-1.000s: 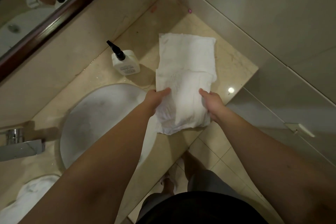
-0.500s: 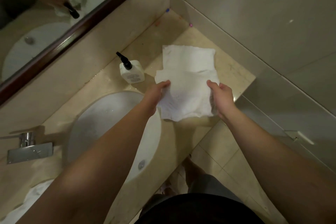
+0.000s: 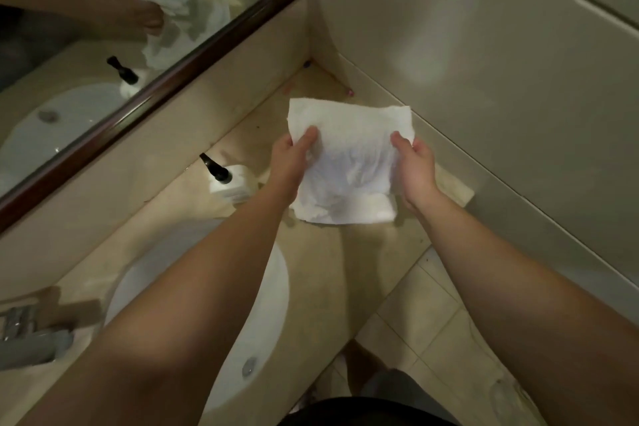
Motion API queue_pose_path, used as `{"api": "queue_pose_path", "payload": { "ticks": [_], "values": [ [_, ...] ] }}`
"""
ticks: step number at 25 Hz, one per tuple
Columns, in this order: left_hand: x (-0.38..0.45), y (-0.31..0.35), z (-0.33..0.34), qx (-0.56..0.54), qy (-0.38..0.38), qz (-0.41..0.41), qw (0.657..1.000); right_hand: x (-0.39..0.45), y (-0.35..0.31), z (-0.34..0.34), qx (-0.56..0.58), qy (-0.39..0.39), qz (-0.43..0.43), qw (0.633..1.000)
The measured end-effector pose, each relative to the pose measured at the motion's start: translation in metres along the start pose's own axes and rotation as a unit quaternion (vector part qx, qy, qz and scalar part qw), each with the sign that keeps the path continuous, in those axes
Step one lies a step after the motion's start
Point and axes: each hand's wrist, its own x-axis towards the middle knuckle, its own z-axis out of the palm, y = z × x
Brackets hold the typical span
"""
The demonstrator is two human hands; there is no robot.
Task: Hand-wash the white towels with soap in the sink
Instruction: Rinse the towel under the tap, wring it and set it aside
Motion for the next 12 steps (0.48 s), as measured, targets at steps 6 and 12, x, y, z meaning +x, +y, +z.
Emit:
{"api": "queue_pose_path", "payload": {
  "ticks": [6,12],
  "values": [
    [0.026,-0.045,0.001,0.109,0.018,-0.066,0.992,0.031,0.045,0.0,-0.118,-0.007,0.067,0.991],
    [0.043,-0.057,0.007,0.118,0.02,0.009,0.993,0.041,0.053,0.008,-0.13,0.013,-0.052,0.99]
  ]
}}
